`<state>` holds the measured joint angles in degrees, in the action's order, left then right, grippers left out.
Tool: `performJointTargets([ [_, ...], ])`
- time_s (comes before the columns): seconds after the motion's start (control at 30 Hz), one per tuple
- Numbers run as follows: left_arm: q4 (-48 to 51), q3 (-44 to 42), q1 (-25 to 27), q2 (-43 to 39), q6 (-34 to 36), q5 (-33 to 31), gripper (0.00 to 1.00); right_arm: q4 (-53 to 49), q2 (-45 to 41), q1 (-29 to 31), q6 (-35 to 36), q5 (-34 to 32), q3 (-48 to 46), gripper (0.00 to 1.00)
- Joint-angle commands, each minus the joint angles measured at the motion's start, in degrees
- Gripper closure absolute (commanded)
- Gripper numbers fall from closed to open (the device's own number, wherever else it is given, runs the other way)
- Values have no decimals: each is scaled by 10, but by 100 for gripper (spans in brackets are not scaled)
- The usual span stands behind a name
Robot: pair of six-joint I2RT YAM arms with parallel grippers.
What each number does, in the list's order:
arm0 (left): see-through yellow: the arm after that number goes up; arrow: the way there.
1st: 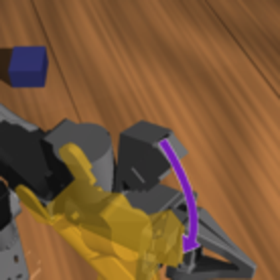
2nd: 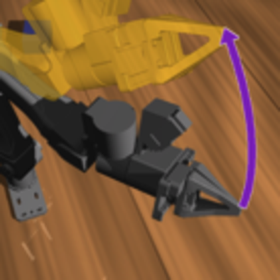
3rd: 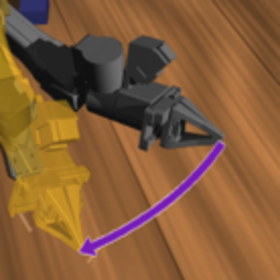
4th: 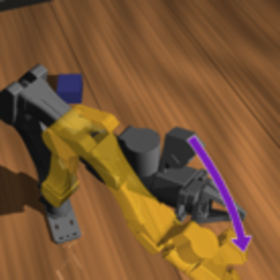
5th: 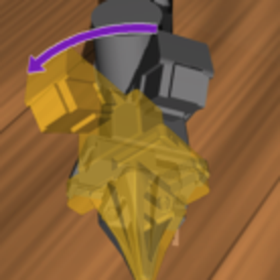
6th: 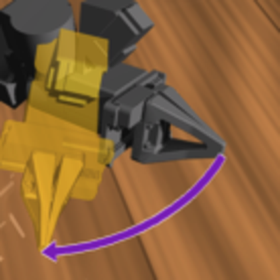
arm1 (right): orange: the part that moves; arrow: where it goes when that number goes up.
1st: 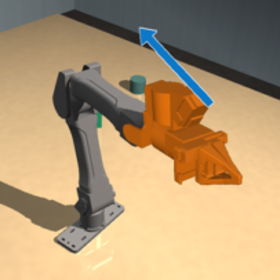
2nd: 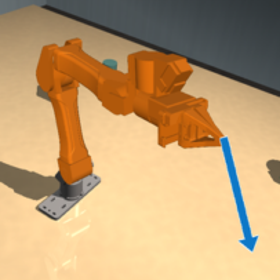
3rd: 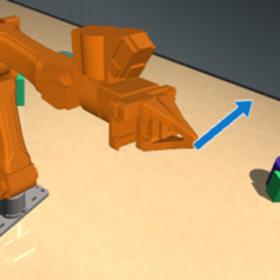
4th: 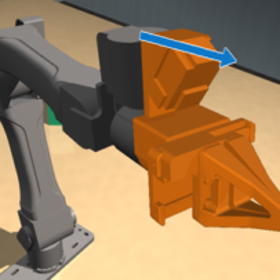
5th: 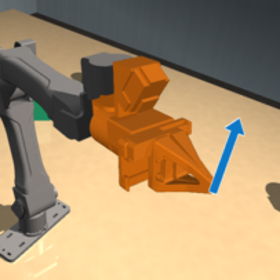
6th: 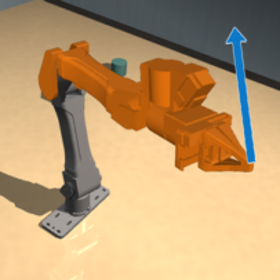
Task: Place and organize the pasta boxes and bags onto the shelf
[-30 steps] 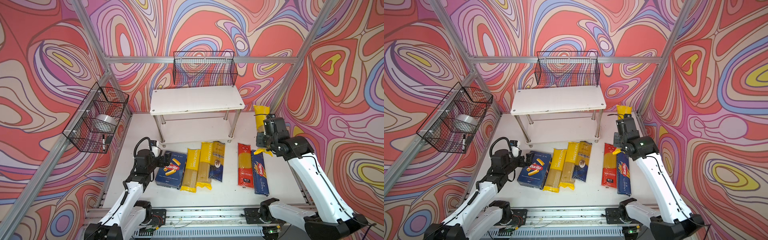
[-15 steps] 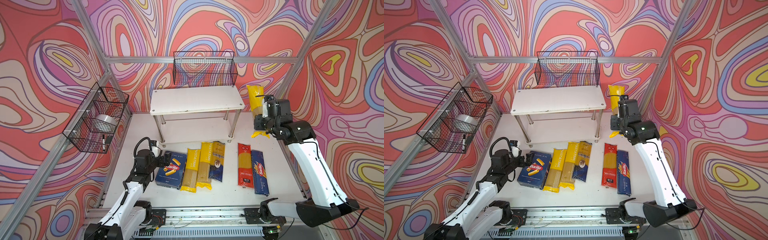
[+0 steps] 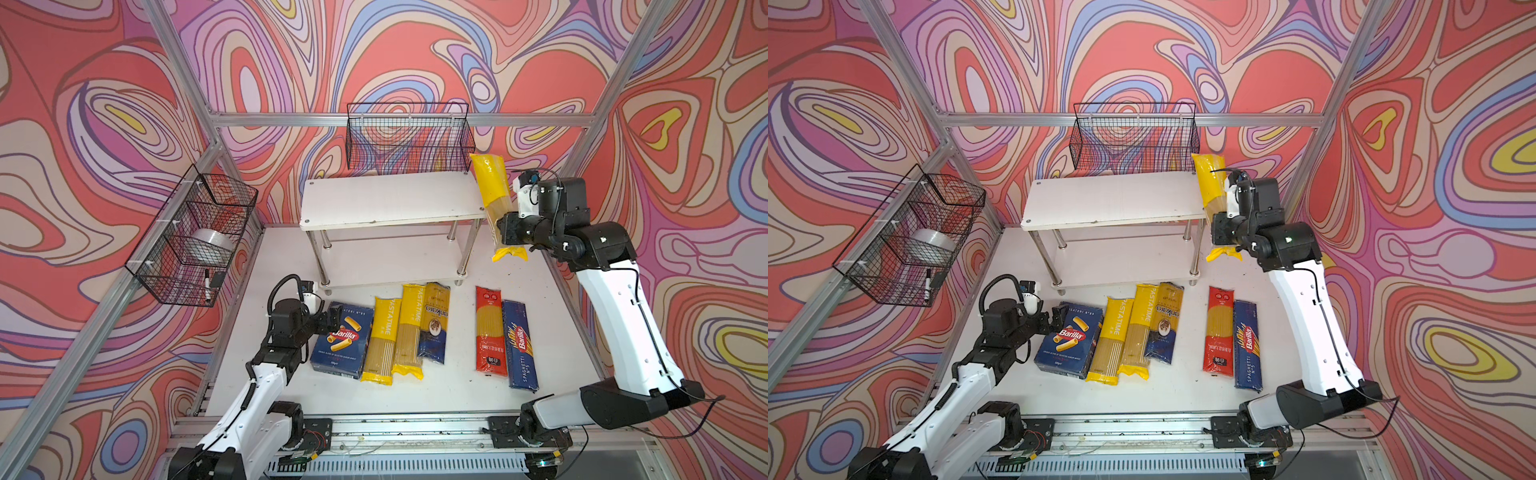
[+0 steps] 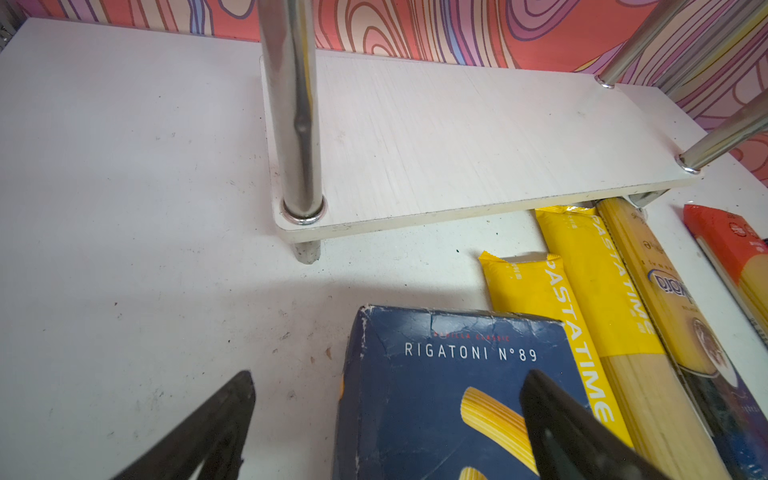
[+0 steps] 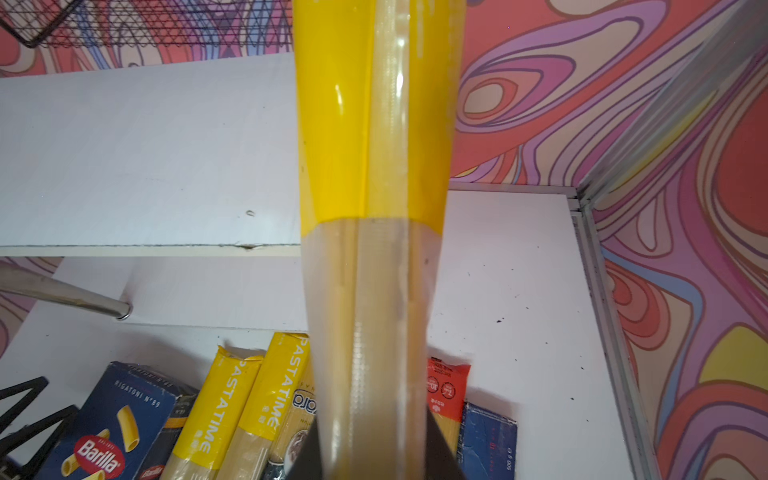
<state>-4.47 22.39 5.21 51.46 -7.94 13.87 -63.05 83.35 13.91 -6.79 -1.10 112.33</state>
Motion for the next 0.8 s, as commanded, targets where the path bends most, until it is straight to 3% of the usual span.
performJointTargets([
  [0.0, 8, 14, 2, 1, 3, -1, 0, 87, 3, -2, -6, 48, 43, 100],
  [0.43, 8, 13, 1, 1, 4, 3, 0, 58, 84, 5, -10, 77, 130, 100],
  [0.77, 8, 13, 1, 0, 2, -1, 0, -41, 178, 25, 12, 22, 247, 100],
])
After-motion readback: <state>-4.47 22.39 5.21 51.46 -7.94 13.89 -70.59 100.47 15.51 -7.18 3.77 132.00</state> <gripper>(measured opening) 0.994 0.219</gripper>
